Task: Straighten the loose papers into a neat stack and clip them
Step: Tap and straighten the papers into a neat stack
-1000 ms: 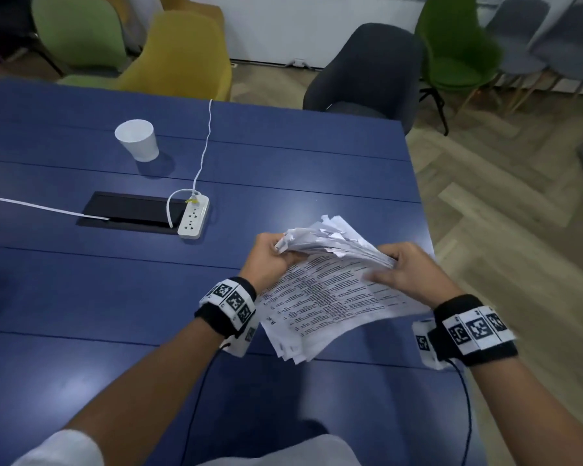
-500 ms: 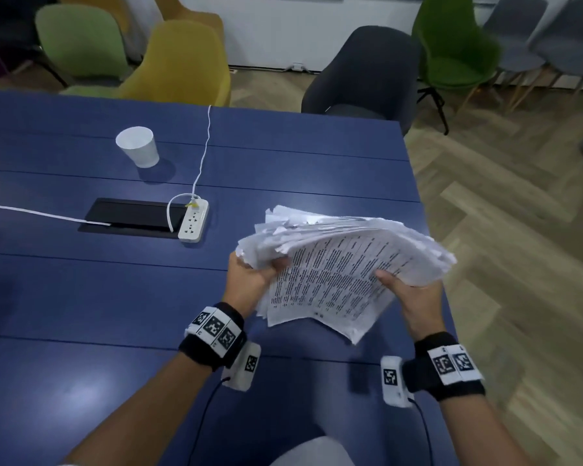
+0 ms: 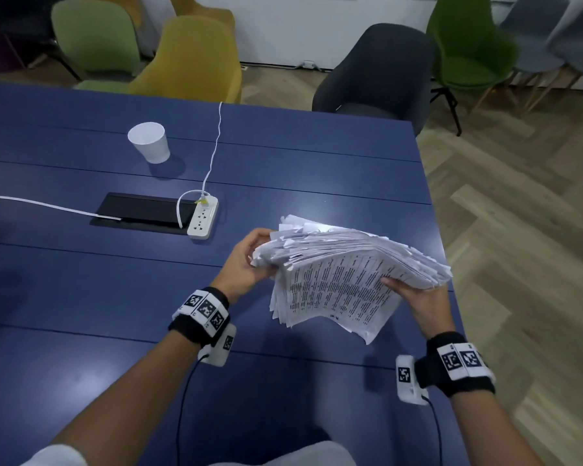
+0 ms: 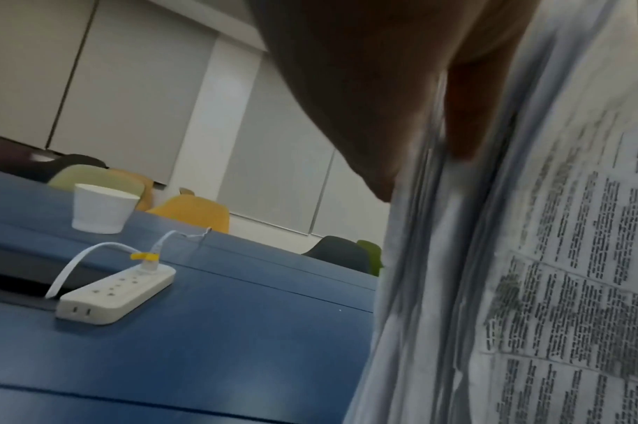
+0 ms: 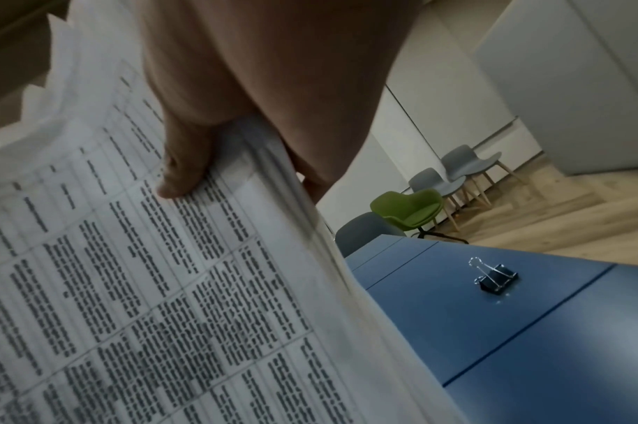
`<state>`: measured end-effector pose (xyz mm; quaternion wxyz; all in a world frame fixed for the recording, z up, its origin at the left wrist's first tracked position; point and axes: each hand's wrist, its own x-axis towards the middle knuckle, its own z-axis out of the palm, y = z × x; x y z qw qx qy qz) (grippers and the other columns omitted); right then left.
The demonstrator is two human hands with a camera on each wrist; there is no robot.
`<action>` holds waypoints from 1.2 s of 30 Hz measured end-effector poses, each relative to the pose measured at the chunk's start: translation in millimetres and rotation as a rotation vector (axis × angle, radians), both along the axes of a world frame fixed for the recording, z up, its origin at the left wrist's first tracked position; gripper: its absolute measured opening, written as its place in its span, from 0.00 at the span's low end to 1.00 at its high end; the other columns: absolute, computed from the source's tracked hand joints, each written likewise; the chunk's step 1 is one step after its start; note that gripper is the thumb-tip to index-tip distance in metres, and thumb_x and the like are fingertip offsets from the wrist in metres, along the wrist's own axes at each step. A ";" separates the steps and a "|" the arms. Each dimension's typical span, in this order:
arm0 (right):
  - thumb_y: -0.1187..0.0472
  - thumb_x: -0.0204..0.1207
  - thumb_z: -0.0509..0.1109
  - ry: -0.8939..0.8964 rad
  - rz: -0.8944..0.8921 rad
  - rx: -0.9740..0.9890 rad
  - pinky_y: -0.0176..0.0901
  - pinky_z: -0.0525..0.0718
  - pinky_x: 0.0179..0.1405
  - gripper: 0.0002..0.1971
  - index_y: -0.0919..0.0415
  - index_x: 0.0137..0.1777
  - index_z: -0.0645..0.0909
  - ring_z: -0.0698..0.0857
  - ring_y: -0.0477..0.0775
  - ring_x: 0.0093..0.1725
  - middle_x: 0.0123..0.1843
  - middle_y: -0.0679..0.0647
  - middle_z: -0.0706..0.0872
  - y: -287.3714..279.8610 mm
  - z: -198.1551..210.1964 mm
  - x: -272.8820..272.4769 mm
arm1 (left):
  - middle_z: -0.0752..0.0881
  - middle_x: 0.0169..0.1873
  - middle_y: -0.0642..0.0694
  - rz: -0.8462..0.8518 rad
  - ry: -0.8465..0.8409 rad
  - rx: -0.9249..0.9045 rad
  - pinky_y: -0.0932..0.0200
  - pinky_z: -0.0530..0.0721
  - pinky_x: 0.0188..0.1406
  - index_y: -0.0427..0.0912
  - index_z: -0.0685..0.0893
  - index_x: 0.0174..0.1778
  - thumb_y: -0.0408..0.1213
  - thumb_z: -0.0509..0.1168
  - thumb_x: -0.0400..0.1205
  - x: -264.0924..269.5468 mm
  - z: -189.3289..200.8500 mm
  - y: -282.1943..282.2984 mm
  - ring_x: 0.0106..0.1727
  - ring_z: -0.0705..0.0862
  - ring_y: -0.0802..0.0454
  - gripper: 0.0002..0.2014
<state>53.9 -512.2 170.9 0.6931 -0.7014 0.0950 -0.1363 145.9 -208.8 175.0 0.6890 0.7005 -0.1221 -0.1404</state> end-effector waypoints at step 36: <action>0.79 0.64 0.76 -0.045 -0.069 -0.071 0.30 0.85 0.47 0.17 0.61 0.50 0.84 0.88 0.38 0.45 0.43 0.39 0.92 -14.6 -13.4 -9.3 | 0.89 0.45 0.52 0.302 -0.016 -0.060 0.49 0.88 0.48 0.31 0.79 0.59 0.25 0.79 0.65 -0.3 1.6 10.8 0.47 0.87 0.53 0.27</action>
